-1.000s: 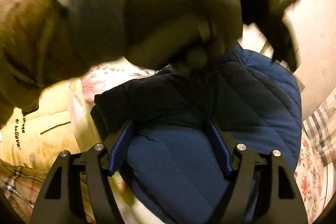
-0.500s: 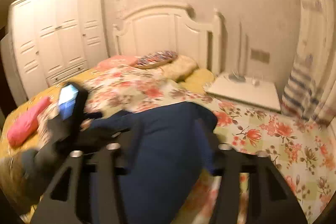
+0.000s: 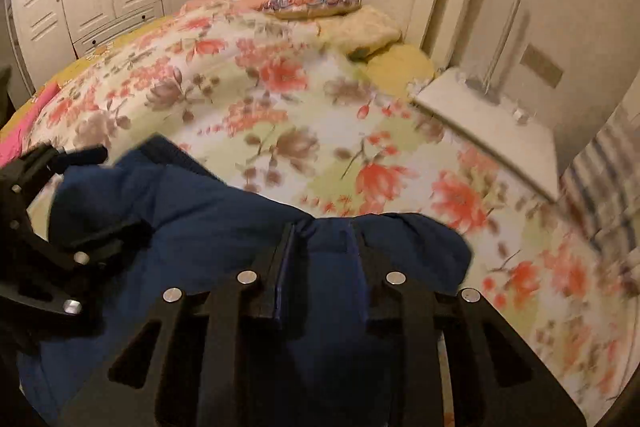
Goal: Fold large clothes
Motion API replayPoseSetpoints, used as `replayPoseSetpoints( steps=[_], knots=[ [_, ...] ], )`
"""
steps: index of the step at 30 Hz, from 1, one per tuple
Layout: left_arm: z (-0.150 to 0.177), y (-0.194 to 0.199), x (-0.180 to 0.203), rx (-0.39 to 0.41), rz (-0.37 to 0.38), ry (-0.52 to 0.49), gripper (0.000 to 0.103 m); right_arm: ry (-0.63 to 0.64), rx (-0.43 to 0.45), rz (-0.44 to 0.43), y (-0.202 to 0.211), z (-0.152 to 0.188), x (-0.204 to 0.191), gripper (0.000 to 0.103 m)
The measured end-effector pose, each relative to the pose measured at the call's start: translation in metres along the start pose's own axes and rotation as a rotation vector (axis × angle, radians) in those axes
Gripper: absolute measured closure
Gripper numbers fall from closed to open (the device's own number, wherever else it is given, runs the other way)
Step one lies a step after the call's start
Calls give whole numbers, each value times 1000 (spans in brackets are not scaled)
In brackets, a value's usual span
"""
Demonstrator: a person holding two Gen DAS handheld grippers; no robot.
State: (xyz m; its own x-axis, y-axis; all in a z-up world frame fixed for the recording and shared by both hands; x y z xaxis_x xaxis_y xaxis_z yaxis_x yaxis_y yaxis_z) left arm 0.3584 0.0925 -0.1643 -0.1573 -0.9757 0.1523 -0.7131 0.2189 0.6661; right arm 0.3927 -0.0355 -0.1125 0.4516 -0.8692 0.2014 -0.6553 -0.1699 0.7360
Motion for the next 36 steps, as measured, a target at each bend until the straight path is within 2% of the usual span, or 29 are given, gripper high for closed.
replayPoseSetpoints(
  steps=[5,7,9,10,11,13,16,18,20,22,23,25,26,27,29,31,33,34,35,36],
  knots=[
    [1,3,1,9,-13,-4,2,-102,87,28,20,-23,29,77],
    [1,3,1,7,-13,-4,2,-104,38,28,5,-21,32,77],
    [1,3,0,5,-16,0,2,-54,-87,3,-31,-3,22,75],
    [2,3,-1,2,-20,6,2,-11,-123,0,-50,10,12,74],
    [1,2,-1,-4,-19,9,2,1,-87,16,-53,11,9,71],
    [2,1,-2,-11,-15,14,2,-15,-97,24,-54,11,9,71],
    [3,1,-4,-11,-15,15,2,58,-115,77,-49,8,3,71],
    [3,0,-5,-11,-19,17,2,63,-118,105,-38,0,4,71],
    [4,1,-7,-10,-15,22,2,27,-56,97,-14,-14,6,71],
    [4,0,-9,-11,-9,29,2,-5,-1,48,7,-24,4,67],
    [4,0,-8,-12,-8,30,2,-4,14,27,15,-26,0,61],
    [4,0,-9,-11,-12,29,2,56,-23,19,11,-21,-13,48],
    [4,0,-9,-11,-15,27,2,109,-80,21,-3,-10,-22,42],
    [4,0,-9,-14,-19,27,2,143,-126,24,-16,2,-29,42],
    [6,-4,-11,-36,-26,26,2,107,-118,-2,-29,11,-31,41],
    [8,-4,-12,-51,-10,35,2,65,-107,-12,-23,9,-24,41],
    [10,1,-16,-61,9,43,2,44,-66,21,-2,7,-19,40],
    [13,8,-20,-63,29,57,2,5,-45,21,12,9,-15,34],
    [16,14,-22,-58,54,76,2,-43,-13,5,28,11,-9,21],
    [21,22,-27,-54,94,112,2,-107,36,-38,50,19,-2,14]
  ],
)
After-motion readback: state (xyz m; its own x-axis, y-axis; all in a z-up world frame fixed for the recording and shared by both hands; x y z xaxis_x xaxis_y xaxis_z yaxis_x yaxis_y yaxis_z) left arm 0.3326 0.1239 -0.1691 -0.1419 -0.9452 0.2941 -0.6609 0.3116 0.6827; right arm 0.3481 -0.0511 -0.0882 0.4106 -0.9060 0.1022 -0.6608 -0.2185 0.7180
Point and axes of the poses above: each gripper's, at about its wrist camera, not at the fingertips, and y roughly against the way its jaws point, x to its right, z to its underside, the point moved 7 cm from there along -y, roughly the way its jaws point, and after that the axes turned 10 degrees about z, right-handed, at the moved point
